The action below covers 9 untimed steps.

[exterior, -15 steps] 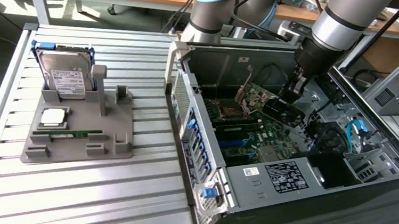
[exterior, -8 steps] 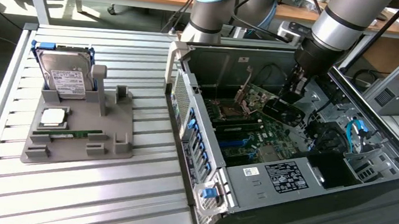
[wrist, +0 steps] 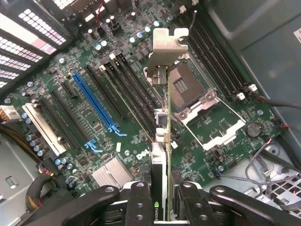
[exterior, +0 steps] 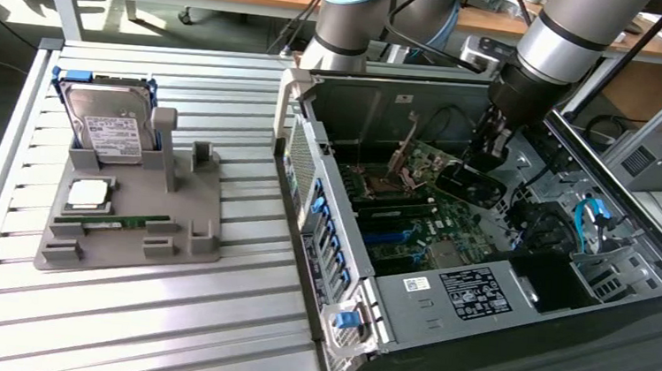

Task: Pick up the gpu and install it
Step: 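Insert the gpu into the slot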

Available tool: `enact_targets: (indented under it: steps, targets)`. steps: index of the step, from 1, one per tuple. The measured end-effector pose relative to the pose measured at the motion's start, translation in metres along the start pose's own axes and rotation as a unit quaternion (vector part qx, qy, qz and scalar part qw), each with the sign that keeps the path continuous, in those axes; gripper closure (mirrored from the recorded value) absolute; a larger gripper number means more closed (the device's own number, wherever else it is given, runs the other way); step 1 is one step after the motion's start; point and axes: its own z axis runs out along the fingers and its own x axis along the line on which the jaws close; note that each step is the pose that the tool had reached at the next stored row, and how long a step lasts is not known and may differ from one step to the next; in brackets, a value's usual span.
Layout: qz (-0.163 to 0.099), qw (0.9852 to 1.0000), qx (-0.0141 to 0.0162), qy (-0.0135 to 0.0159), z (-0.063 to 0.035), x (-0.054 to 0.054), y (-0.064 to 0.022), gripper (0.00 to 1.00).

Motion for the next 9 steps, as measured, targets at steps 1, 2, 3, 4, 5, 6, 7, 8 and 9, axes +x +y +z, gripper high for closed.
enact_targets:
  steps: [1,2,3,4,5,6,7,8,9]
  targets:
    - [-0.003,1.0,0.0,0.0001,0.0,0.0,0.0,0.73]
    - [-0.006,1.0,0.0,0.0002,0.0,0.0,0.0,0.73]
    - [-0.009,1.0,0.0,0.0003,0.0,0.0,0.0,0.73]
    - [-0.014,0.9999,0.0001,0.0004,0.0,0.0,0.0,0.73]
    - [-0.018,0.9998,0.0001,0.0005,0.0,0.0,0.0,0.73]
    - [-0.021,0.9998,0.0001,0.0006,0.0,0.0,0.0,0.73]
    - [-0.024,0.9997,0.0002,0.0007,0.0,0.0,0.0,0.73]
    - [-0.028,0.9996,0.0002,0.0008,0.0,0.0,0.0,0.73]
    - [-0.032,0.9995,0.0002,0.0009,0.0,0.0,0.0,0.73]
